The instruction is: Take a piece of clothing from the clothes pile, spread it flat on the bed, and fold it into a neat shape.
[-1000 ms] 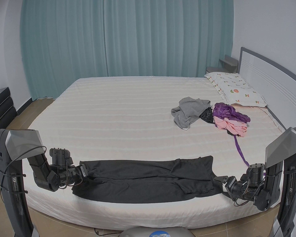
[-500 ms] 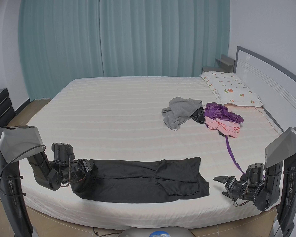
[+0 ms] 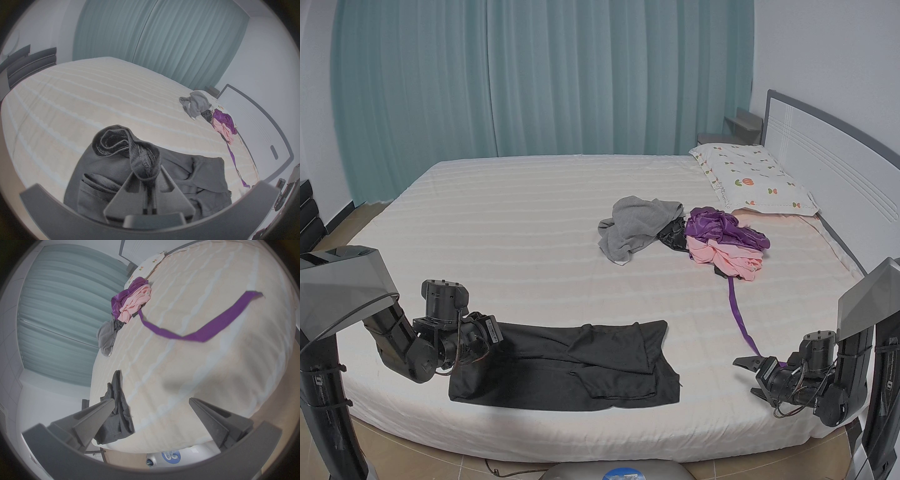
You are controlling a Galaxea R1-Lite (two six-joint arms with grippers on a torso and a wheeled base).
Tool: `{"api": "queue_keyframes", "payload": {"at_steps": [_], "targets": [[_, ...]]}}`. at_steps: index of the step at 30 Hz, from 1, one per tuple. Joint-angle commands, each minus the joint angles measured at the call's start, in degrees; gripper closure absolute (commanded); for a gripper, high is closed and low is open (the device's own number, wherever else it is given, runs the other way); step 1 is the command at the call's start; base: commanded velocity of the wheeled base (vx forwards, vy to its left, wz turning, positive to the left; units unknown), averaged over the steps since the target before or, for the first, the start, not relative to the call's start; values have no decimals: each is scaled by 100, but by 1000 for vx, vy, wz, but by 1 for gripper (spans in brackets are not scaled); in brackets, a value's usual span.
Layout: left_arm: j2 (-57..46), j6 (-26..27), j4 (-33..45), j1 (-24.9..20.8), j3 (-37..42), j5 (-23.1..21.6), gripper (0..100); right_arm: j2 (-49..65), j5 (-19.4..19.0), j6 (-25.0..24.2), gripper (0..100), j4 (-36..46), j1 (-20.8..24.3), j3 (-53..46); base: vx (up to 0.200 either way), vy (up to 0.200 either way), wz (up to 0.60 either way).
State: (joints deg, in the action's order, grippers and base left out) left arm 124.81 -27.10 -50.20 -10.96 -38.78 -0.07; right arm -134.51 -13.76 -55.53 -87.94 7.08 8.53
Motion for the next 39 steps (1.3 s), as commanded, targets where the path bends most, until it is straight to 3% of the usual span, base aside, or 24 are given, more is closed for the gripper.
{"api": "queue_keyframes", "payload": {"at_steps": [1, 6, 16, 24, 31, 32, 39], "targets": [[-71, -23, 63, -293, -156, 86, 100, -5, -4, 7, 0, -4, 4, -1, 0, -200, 0], [-53, -296, 362, -662, -438, 429, 100, -31, 5, 7, 0, -12, 30, -1, 0, -200, 0], [0, -568, 1109, -1277, -1097, 535, 100, -49, 40, 7, 0, -21, 39, -1, 0, -200, 0], [246, -639, 1671, -1418, -1686, 570, 100, -84, 40, 86, 0, -21, 48, -10, 0, 0, 0], [659, -1245, 2085, -1646, -2362, 666, 100, -84, 76, 86, 0, -21, 74, -10, 0, 0, 0], [694, -1263, 2155, -1673, -2442, 666, 0, -93, 76, 86, 0, -21, 74, -10, 0, 0, 0], [720, -1597, 2471, -1866, -2696, 675, 0, -93, 76, 86, 0, -21, 74, -10, 0, 0, 0]]}}
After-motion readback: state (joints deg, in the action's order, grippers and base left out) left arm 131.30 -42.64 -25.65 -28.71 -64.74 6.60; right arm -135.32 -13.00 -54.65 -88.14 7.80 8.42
